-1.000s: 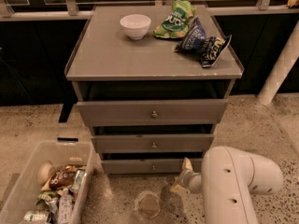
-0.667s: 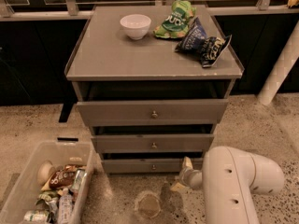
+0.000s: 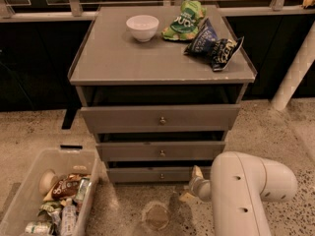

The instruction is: Open bottom drawer

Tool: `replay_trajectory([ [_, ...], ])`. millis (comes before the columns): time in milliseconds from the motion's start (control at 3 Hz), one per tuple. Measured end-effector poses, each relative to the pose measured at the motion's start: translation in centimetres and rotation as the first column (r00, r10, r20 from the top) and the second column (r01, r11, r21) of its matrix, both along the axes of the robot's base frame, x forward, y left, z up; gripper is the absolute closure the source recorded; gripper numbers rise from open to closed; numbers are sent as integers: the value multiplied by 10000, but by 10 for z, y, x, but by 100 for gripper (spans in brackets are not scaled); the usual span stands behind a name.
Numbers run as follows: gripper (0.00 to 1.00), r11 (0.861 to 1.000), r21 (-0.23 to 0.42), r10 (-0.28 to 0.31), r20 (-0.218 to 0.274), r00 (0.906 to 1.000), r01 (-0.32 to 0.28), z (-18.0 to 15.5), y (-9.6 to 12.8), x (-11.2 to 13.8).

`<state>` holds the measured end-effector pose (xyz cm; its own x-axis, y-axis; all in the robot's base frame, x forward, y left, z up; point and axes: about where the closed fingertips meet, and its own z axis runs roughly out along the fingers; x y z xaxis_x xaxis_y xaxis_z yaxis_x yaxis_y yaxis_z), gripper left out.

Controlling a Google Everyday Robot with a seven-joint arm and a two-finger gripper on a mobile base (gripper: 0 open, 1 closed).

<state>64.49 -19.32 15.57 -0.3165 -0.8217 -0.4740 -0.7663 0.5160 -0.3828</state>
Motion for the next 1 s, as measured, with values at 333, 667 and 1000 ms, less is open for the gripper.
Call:
replay_trajectory([
  [333,0,9993,-201,-300,590,9978,312,34,0,14],
  [667,0,9993,-277,-227,194,9996,232,8,-5,43],
  [1000,0,9992,-277,-286,436,9986,299,18,-7,66],
])
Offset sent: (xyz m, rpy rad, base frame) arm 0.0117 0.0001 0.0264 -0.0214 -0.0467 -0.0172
